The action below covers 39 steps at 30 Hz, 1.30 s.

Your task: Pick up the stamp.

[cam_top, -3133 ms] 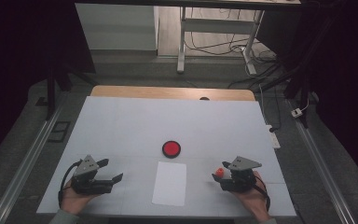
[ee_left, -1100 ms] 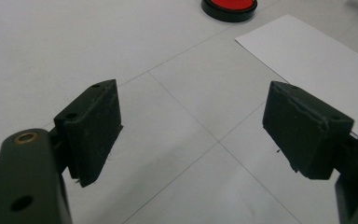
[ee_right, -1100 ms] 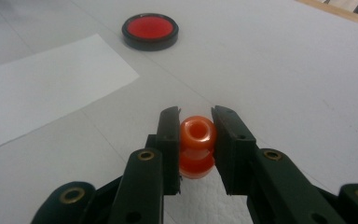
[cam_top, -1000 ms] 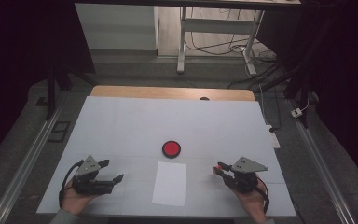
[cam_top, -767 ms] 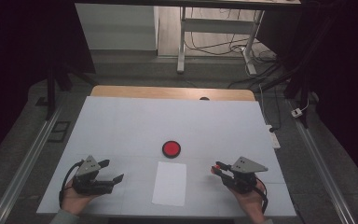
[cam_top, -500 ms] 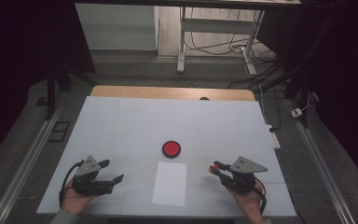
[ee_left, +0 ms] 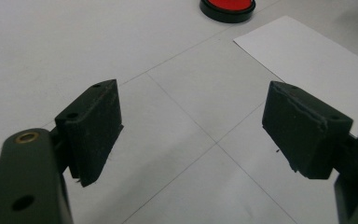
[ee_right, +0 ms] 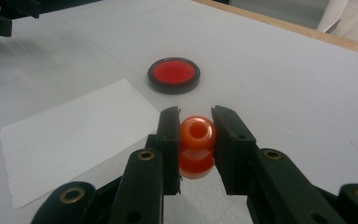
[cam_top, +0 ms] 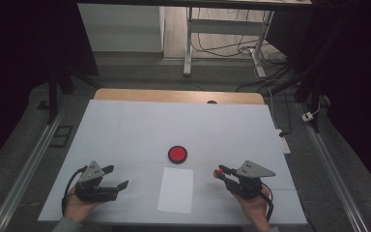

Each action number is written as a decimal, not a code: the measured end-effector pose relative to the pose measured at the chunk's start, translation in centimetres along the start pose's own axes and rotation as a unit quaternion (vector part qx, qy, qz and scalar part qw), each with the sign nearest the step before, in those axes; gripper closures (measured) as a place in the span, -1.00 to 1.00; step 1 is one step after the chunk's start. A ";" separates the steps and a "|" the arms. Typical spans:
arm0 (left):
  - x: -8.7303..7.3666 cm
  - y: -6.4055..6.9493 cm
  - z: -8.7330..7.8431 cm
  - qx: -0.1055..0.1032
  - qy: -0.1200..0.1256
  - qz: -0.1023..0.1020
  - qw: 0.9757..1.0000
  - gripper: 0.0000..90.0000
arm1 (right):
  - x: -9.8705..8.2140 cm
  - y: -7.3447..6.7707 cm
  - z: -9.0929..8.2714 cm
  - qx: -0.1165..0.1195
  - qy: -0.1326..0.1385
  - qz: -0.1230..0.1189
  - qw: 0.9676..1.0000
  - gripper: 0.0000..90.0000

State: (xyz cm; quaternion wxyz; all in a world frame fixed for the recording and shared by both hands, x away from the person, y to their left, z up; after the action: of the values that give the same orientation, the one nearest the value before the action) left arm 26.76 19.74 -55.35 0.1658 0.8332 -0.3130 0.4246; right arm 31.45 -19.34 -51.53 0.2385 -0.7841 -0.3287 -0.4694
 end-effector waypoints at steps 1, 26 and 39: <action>0.0 0.0 0.0 0.000 0.000 0.000 1.000 -0.55 | 0.1 -0.1 0.0 0.001 0.000 0.001 1.000 0.59; 0.0 -0.2 -0.1 0.004 0.002 -0.001 1.000 -0.55 | 2.0 -2.2 1.7 0.031 0.002 -0.015 0.999 0.59; 0.0 -0.2 0.0 0.004 0.000 0.000 1.000 -0.55 | 2.2 -3.0 2.5 0.044 -0.004 -0.020 0.999 0.59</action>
State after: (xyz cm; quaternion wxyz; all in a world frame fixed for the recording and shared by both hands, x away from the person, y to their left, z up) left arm 26.85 19.91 -55.36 0.1625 0.8337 -0.3113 0.4263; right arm 31.40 -14.98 -50.42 0.2618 -0.7682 -0.3654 -0.4559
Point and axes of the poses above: each handheld gripper's, and its own axes: z roughly forward along the jaws, x roughly out of its top, y roughly to its right, the point moved 6 cm from there along z, roughly forward along the jaws, and after that the axes turned 6 degrees about z, right-handed, at the moved point
